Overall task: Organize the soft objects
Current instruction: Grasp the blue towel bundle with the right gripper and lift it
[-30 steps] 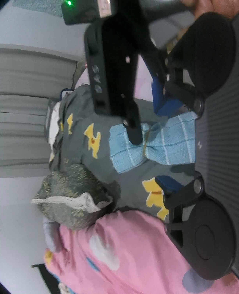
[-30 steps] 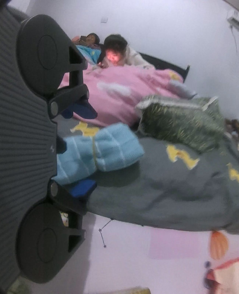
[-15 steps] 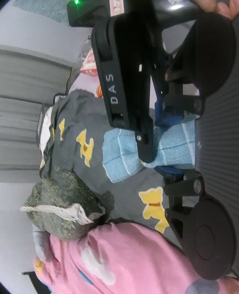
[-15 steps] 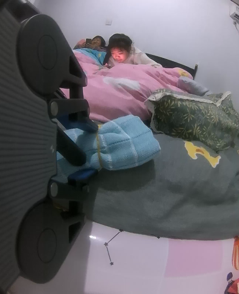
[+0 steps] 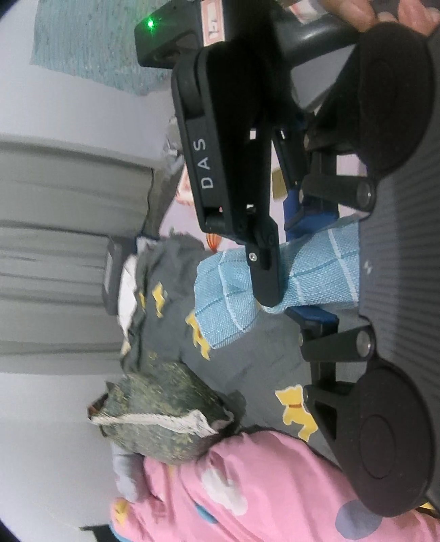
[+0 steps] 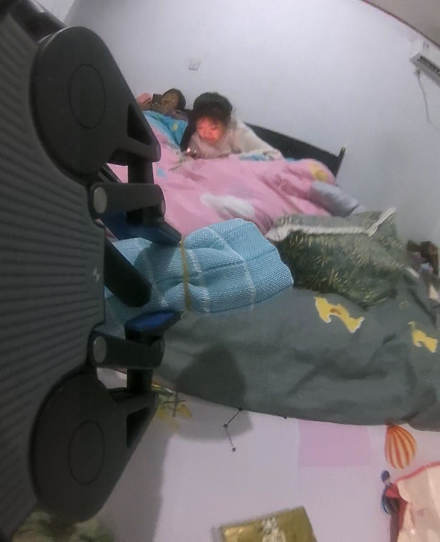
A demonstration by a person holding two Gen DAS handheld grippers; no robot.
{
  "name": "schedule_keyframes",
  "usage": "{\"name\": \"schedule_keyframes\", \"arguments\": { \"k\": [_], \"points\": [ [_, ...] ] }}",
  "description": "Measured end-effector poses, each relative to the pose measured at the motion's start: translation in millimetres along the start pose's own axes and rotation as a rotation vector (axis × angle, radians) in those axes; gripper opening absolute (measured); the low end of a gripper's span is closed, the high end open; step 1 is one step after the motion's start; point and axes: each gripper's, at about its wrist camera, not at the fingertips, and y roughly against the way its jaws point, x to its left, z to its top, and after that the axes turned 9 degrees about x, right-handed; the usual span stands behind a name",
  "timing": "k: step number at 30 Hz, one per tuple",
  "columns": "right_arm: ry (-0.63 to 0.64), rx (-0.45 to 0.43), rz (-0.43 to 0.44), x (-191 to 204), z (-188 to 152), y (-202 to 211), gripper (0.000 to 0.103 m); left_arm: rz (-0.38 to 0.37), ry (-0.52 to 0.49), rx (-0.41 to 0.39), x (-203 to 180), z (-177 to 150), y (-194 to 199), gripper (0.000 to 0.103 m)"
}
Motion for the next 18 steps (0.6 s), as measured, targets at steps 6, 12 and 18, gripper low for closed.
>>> {"name": "schedule_keyframes", "arguments": {
  "k": [6,12,18],
  "points": [
    [0.021,-0.070,0.026,1,-33,55,0.042,-0.067,-0.056,-0.060,-37,-15,36,0.046],
    [0.029,-0.160,0.020,-14,-77,125,0.042,-0.174,-0.170,-0.083,-92,-31,58,0.051],
    [0.006,-0.281,-0.027,-42,-119,213,0.043,-0.309,-0.324,-0.074,-164,-37,67,0.051]
  ]
}}
